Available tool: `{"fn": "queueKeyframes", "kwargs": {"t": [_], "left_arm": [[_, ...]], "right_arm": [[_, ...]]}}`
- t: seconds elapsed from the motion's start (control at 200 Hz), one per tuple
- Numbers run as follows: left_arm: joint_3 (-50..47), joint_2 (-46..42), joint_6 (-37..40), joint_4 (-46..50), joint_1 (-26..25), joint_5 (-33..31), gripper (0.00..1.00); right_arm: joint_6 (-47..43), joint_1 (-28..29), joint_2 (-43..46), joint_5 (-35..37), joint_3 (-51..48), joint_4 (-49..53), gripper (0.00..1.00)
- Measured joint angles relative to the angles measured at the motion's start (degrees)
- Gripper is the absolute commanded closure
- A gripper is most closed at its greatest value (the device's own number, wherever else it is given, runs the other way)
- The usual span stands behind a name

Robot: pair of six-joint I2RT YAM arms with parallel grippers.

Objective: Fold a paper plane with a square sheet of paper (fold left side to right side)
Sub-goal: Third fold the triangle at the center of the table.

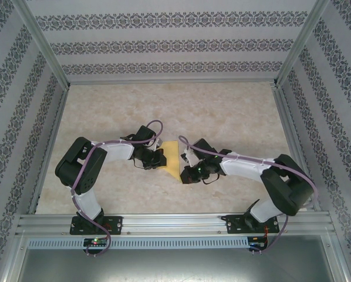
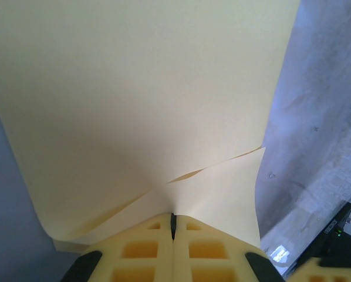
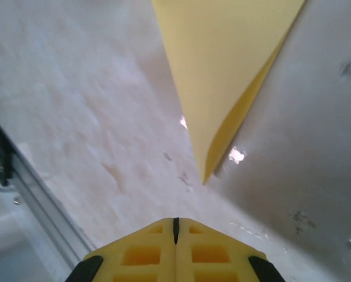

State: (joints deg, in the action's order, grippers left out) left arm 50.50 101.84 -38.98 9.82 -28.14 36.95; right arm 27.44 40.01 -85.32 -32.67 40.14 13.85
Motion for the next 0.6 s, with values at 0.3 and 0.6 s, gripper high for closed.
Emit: {"fn": "queueKeyframes", "kwargs": {"t": [0.3,0.6], "left_arm": [[0.2,0.0,0.0,0.2,0.0,-0.2,0.94],[0.6,0.1,0.0,0.5,0.0,-0.7,0.93]], "right_arm": [[2.9,-0.8,-5.7,-0.4,4.2,-4.3,1.0],[3.9,-0.8,-10.6,-0.2,5.1,-4.5,1.0]]}}
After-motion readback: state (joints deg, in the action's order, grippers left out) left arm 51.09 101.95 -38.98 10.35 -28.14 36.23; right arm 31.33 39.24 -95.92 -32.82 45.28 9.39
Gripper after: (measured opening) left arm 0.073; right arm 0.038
